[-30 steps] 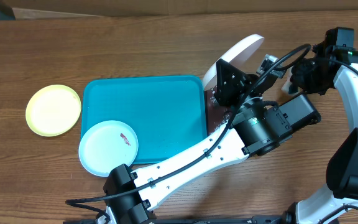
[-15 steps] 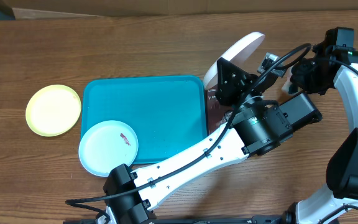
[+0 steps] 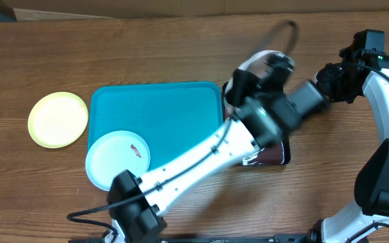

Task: Clean dirty plates on tray and stack at the side
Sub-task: 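Swing the white plate left and lower it onto the yellow plate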

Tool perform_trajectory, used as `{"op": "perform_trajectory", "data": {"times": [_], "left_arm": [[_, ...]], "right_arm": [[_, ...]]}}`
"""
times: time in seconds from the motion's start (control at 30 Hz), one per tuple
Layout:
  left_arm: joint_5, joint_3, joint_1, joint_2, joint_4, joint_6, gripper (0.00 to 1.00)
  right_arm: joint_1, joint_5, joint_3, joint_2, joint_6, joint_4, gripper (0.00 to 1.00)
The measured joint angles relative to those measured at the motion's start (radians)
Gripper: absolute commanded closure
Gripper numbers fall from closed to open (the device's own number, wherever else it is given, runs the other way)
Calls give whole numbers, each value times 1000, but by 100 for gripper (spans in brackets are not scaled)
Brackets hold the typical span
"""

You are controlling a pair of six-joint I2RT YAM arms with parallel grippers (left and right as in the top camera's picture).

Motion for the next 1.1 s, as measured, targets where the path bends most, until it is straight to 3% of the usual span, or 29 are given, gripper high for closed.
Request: {"op": "perform_trajectory", "data": {"times": [0.13,0.27,0.3,0.43,0.5,0.7,1.1], "left_arm": [[286,0,169,0,-35,-63,96],[653,1,408,0,-89,-90,96],[810,1,510,0,-116,-96,96],[1121,1,765,1,-180,-100,96],[1202,1,880,1,-208,-108,96],[1292,-44,1165,1,-266,-127,96],[1243,-261,1540,1,-213,-145,96]], "right_arm": [[8,0,0,0,0,1,96],[13,0,0,0,0,0,96],[13,0,0,0,0,0,96],[13,0,0,0,0,0,96],[13,0,0,0,0,0,96],[13,0,0,0,0,0,96],[13,0,0,0,0,0,96]]}}
